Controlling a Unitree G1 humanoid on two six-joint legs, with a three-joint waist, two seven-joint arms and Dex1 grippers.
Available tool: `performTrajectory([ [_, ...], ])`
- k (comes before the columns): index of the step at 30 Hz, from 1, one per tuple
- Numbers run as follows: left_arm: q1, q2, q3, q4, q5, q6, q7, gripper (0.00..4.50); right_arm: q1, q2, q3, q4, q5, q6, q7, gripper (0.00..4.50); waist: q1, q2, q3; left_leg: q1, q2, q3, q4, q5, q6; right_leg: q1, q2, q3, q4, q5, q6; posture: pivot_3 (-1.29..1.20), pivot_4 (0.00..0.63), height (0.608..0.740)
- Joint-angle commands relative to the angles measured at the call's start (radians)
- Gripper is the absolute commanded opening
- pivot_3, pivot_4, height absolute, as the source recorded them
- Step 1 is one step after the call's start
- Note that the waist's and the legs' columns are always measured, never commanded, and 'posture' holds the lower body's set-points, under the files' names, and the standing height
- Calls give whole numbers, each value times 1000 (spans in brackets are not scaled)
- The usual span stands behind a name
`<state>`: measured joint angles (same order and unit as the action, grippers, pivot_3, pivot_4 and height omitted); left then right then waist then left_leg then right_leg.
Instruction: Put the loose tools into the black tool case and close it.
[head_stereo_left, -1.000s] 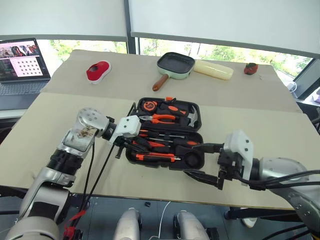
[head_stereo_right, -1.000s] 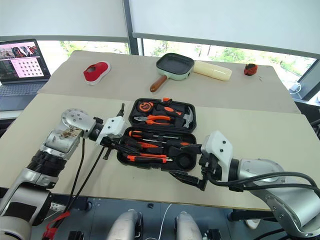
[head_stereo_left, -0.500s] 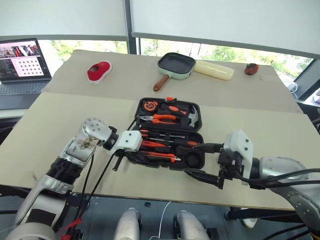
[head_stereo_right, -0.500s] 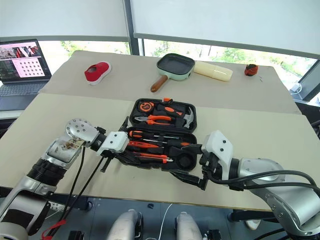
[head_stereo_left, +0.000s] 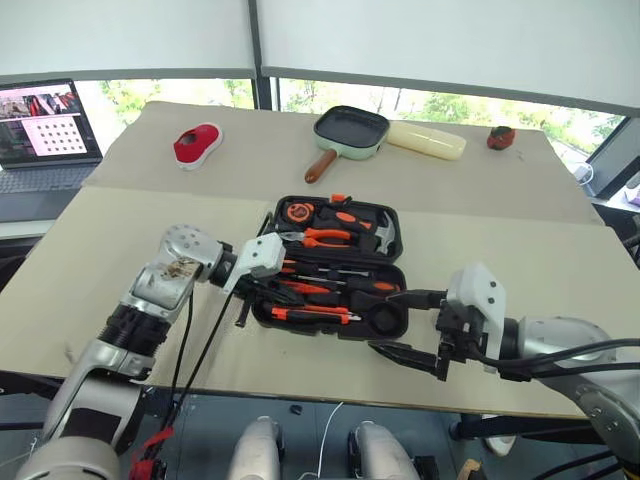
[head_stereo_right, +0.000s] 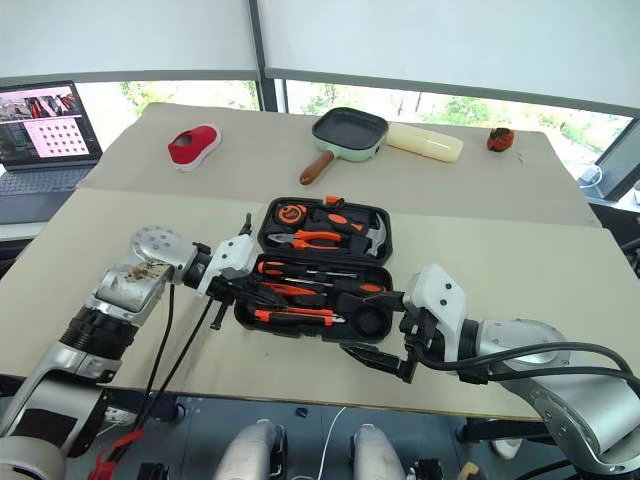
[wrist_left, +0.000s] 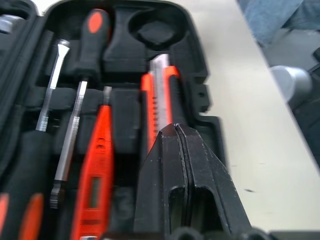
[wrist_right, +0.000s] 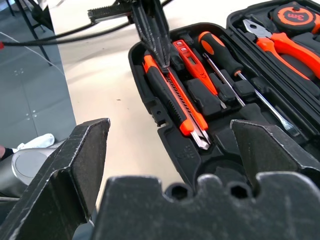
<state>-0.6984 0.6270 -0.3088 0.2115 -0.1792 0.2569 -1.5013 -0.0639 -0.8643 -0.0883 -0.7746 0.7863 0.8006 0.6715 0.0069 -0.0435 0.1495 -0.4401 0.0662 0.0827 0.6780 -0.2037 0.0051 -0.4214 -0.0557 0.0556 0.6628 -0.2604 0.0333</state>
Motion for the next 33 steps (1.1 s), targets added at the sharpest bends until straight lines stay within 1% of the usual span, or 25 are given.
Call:
performTrajectory([
  [1,11,-2,-31,9,45,-67,9,50,-11,-6,-8,-20,-4,-7,1,4500,0,0,0,0,0,0,0,0,0,0,0,0,0,0,0,0,150,740],
  [5,51,11,-72,28,95,-152,-1,50,-12,-6,-9,-16,-7,-7,1,4500,1,0,0,0,0,0,0,0,0,0,0,0,0,0,0,0,150,740],
  [8,72,31,-97,70,153,-248,6,50,-13,-3,-6,-15,-7,-6,-3,4500,-1,1,0,0,0,0,0,0,0,1,0,0,0,0,0,0,150,740],
  [14,67,40,-109,142,195,-332,32,50,-9,-1,-1,-15,-10,-7,-6,4500,-2,2,-3,3,0,1,-1,0,0,2,0,1,0,0,0,0,150,740],
  [18,38,24,-67,102,132,-245,41,50,2,-8,-10,-14,-23,-9,-4,4500,-4,2,-4,6,0,1,-1,0,0,4,0,1,0,0,0,0,150,740],
  [20,18,14,-17,40,59,-132,51,50,33,-21,-42,-15,-45,-15,-8,4500,-5,2,-4,6,0,1,-1,0,0,5,0,1,0,0,0,0,150,740],
  [22,8,11,39,-42,-28,-23,60,50,83,-27,-101,-17,-50,-14,-16,4500,-4,1,-4,5,0,1,0,0,0,4,0,1,0,0,0,0,150,740],
  [23,1,8,80,-95,-89,48,74,550,128,-26,-161,-18,-42,-4,-20,4500,-2,1,-3,3,0,1,0,0,0,2,0,1,1,0,0,0,150,740],
  [24,-4,4,116,-140,-139,110,92,739,174,-25,-216,-19,-41,1,-19,4500,0,1,-3,0,0,0,0,0,0,0,0,1,1,0,0,0,150,740],
  [25,-5,-7,160,-185,-186,158,127,1144,237,-24,-284,-23,-42,10,-10,4500,3,1,-3,0,0,0,0,0,0,0,0,1,0,0,0,0,150,740],
  [27,5,-27,230,-256,-260,216,185,1805,347,-15,-395,-35,-35,21,10,4500,8,1,-3,-2,-1,-1,0,0,0,0,-2,1,0,-1,2,0,150,740],
  [30,32,-21,277,-347,-334,300,223,2818,489,13,-531,-60,-30,21,34,4500,4,2,-3,-1,-2,-1,0,-1,1,1,-2,1,-1,-1,2,0,150,740],
  [33,59,-17,295,-416,-390,345,245,3855,654,57,-650,-70,-81,6,57,4500,2,2,-3,1,-1,-1,-1,-1,1,2,-1,1,0,-1,2,0,150,740],
])
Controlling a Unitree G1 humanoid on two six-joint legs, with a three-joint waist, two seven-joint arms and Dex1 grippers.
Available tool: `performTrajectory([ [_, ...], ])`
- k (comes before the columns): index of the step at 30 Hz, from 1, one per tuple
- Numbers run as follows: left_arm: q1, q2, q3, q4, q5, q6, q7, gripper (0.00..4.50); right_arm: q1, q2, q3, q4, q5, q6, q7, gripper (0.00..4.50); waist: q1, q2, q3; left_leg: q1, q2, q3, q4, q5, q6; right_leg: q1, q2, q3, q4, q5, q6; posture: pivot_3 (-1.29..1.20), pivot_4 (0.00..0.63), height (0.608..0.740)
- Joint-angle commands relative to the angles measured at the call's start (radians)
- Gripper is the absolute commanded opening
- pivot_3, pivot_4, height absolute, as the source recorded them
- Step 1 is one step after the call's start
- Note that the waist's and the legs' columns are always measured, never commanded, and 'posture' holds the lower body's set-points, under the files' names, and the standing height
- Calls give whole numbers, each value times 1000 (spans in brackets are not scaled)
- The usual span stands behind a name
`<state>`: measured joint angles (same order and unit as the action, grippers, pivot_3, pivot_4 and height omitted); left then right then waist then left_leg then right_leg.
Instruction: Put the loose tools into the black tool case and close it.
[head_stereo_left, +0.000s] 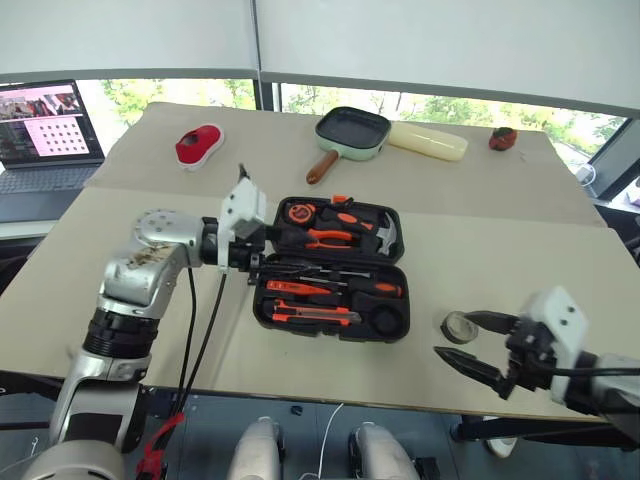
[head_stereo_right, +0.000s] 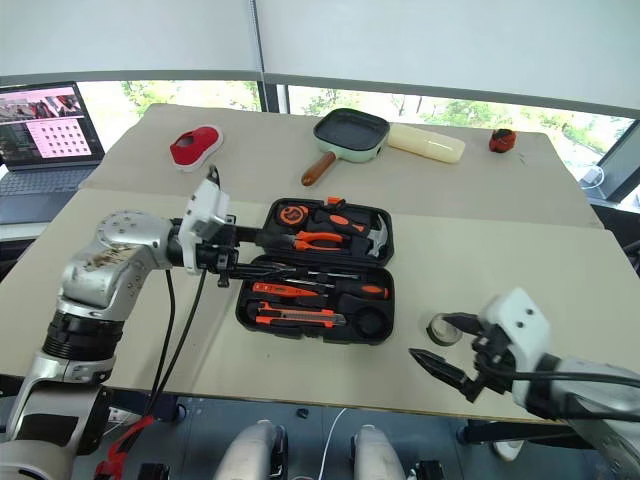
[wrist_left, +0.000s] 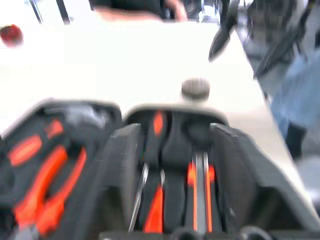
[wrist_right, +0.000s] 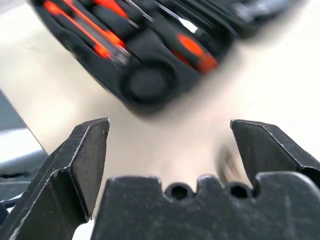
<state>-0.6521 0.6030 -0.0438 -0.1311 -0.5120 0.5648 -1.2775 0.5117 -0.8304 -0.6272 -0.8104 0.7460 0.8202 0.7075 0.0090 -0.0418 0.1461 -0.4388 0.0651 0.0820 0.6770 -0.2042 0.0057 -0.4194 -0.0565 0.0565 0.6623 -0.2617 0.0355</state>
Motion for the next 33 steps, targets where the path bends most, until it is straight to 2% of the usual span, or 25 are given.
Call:
performTrajectory([
  [1,20,7,29,-83,-63,39,24,4247,113,34,-136,-33,-60,-22,22,4500,-1,0,0,0,0,0,0,0,0,0,0,0,0,0,0,0,150,740],
  [4,46,29,0,-94,-73,32,-22,4380,155,68,-207,-45,-14,-5,23,4500,-4,0,0,1,0,1,0,0,0,0,0,1,0,-1,1,0,150,740],
  [8,58,55,-31,-111,-98,36,-84,4380,152,31,-152,-60,-46,-28,44,4500,-10,0,0,2,1,1,0,0,0,1,1,1,0,-1,1,0,150,740],
  [12,68,107,-113,-106,-37,-28,-173,4380,-42,-28,31,29,-84,-14,-18,4500,-20,0,0,3,1,1,0,0,0,1,1,2,-2,0,-1,0,150,740],
  [19,36,86,-173,-65,12,-92,-189,4380,-287,-46,365,218,-257,-63,-60,4500,-13,0,0,1,-1,2,-1,0,0,-1,1,3,-3,0,-1,0,150,740],
  [26,6,59,-186,-50,30,-99,-172,4380,-398,-27,496,333,-339,-52,-82,4500,-10,0,1,0,-1,2,0,0,0,-1,1,3,-3,1,-1,0,150,740],
  [29,-1,57,-184,-40,35,-102,-168,4500,-418,-21,528,366,-366,-63,-78,3802,-10,0,1,0,-1,2,0,0,0,-1,1,3,-3,1,-1,0,150,740],
  [33,2,56,-179,-35,39,-107,-169,4500,-443,-12,542,372,-368,-62,-78,2451,-12,0,0,0,0,2,0,0,0,-1,1,3,-2,1,-1,0,150,740],
])
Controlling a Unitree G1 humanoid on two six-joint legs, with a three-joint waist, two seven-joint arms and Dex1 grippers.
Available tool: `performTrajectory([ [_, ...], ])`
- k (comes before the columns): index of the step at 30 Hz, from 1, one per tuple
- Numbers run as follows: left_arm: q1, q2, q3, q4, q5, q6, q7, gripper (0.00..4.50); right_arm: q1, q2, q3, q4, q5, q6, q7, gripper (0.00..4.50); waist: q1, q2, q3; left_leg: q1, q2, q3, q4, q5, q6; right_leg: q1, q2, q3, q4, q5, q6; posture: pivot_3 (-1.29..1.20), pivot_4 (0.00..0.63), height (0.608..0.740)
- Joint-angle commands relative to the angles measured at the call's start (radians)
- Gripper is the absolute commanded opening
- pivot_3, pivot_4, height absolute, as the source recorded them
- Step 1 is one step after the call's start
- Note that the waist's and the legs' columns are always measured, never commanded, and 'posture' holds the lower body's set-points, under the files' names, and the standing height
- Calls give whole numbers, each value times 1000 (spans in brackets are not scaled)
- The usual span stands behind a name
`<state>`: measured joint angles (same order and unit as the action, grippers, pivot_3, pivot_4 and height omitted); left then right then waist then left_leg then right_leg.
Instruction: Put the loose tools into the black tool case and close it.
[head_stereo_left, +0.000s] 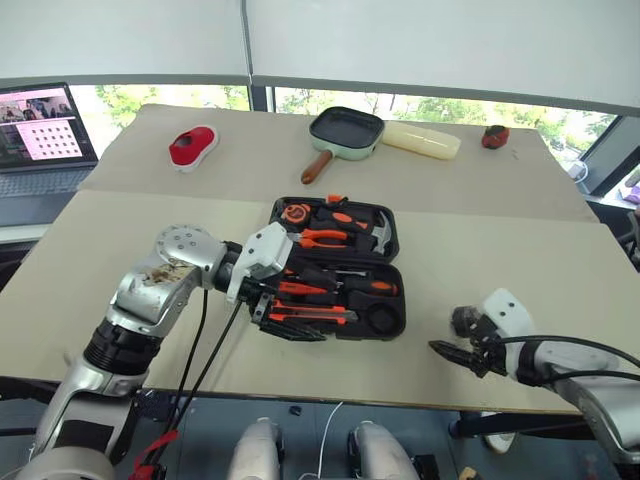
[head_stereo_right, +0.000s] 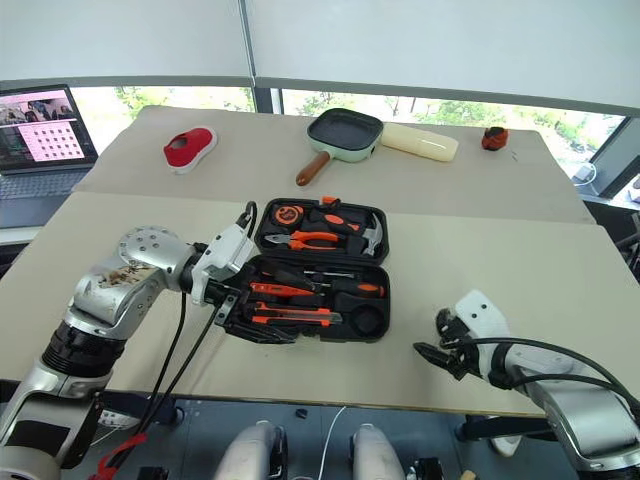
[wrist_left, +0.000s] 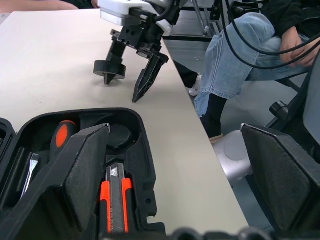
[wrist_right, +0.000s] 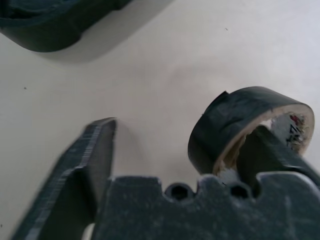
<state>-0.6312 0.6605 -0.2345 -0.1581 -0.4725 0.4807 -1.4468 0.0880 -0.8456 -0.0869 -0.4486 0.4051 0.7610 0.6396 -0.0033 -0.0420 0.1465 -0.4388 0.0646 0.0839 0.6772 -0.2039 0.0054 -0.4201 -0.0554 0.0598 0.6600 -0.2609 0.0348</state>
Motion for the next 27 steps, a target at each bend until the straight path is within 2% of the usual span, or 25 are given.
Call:
performTrajectory([
  [1,-18,-2,13,-9,-1,-25,2,4500,-24,3,0,3,-23,4,-10,2120,0,0,0,0,0,0,0,0,0,0,0,0,0,0,0,0,150,740],
  [5,-10,-1,15,-16,-3,-30,9,4500,-41,-4,-15,-38,-1,37,-10,633,0,0,0,0,0,0,0,0,0,0,0,0,0,0,0,0,150,740],
  [7,2,2,15,-26,-4,-36,11,4500,-86,-22,-29,-86,32,66,9,133,0,0,0,0,0,0,0,0,0,0,0,0,0,0,0,0,150,740],
  [12,27,12,13,-43,-4,-44,11,4500,-310,2,-19,-190,195,163,64,59,-13,2,1,0,1,0,0,0,0,-2,1,2,2,0,0,0,150,740],
  [15,33,16,10,-47,2,-46,11,4500,-380,2,58,-209,221,186,91,59,-4,2,1,0,2,-1,-1,0,0,-1,2,0,1,0,-1,0,150,740],
  [21,30,24,8,-69,3,-33,22,4500,-394,-36,286,-135,51,50,150,59,4,1,1,-1,0,0,-1,0,0,-1,0,0,0,0,-1,0,150,740],
  [27,40,38,17,-77,3,-30,35,4500,-362,-34,367,-68,-49,-38,185,59,3,1,1,-1,0,1,-1,0,0,-2,0,0,1,0,0,0,150,740],
])
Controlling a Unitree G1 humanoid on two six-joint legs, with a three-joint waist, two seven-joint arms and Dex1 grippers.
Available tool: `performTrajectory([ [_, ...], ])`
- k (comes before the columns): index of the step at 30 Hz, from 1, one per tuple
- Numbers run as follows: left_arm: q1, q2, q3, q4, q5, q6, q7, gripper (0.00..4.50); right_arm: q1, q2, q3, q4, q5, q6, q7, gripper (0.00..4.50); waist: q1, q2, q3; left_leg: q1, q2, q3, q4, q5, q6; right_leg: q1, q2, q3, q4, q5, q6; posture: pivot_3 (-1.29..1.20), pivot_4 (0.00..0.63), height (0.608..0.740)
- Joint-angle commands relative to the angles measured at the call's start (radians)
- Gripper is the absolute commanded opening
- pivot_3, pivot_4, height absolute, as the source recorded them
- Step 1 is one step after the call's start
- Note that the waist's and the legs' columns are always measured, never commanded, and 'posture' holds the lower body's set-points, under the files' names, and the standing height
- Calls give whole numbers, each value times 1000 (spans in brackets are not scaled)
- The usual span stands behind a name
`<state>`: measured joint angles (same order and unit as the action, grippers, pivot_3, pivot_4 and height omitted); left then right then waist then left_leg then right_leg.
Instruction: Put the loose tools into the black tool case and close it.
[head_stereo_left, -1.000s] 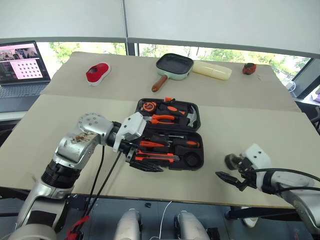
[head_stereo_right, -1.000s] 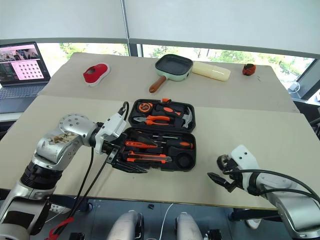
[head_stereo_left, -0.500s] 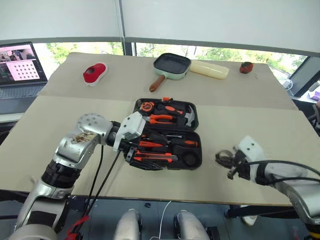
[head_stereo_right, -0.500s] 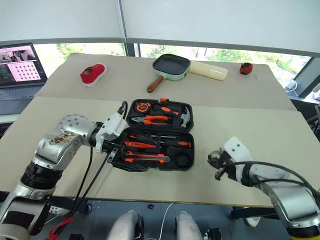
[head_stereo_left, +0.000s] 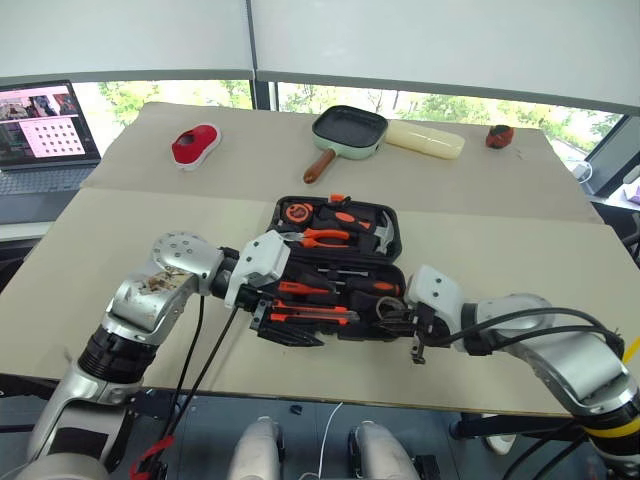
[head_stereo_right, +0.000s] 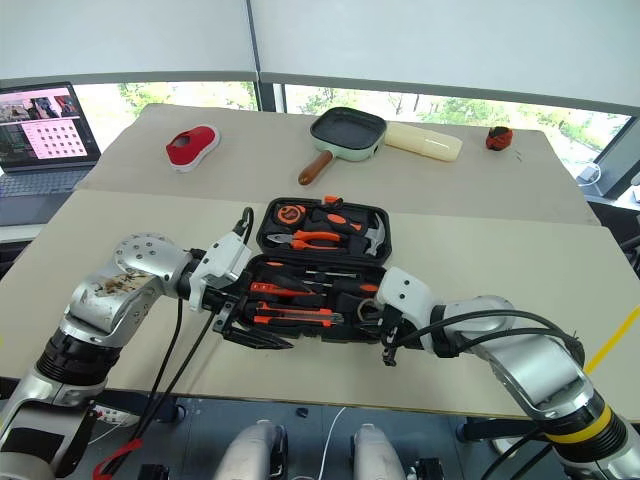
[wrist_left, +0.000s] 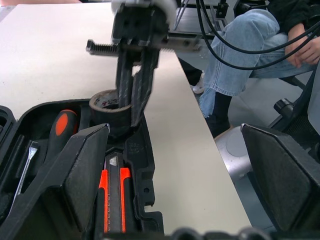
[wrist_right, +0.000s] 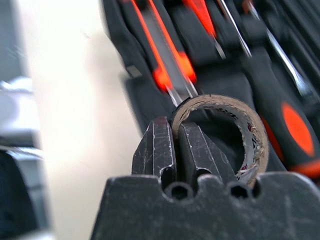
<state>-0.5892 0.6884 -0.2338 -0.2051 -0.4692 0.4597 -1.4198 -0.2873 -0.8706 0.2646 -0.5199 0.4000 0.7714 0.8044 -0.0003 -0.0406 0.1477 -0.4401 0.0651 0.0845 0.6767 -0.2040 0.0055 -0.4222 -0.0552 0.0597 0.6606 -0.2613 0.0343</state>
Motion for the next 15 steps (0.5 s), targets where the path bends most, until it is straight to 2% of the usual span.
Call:
performTrajectory([
  [1,1,11,16,-30,0,-11,9,4500,16,-8,21,9,-53,-53,22,59,0,0,0,0,0,0,0,0,0,0,0,0,0,0,0,0,150,740],
  [3,5,12,16,-32,1,-14,14,4500,26,-5,31,21,-73,-74,30,817,1,0,0,0,0,0,0,0,0,0,0,0,0,0,0,0,150,740],
  [4,6,12,16,-33,1,-15,15,4500,29,1,28,21,-71,-72,31,983,2,0,0,0,0,0,0,0,0,0,0,0,0,0,0,0,150,740],
  [8,8,17,17,-33,-1,-19,18,4500,29,10,12,9,-68,-66,41,2342,7,0,0,0,0,0,0,0,0,0,0,0,0,0,0,0,150,740],
  [14,8,19,20,-26,-1,-25,21,4500,38,4,-81,-72,30,5,68,4366,9,0,0,0,0,0,-1,0,0,0,0,0,0,0,0,0,150,740],
  [15,8,17,19,-25,0,-26,22,4500,36,4,-89,-77,38,13,69,4444,9,0,0,0,0,0,0,0,0,0,0,0,0,0,0,0,150,740],
])
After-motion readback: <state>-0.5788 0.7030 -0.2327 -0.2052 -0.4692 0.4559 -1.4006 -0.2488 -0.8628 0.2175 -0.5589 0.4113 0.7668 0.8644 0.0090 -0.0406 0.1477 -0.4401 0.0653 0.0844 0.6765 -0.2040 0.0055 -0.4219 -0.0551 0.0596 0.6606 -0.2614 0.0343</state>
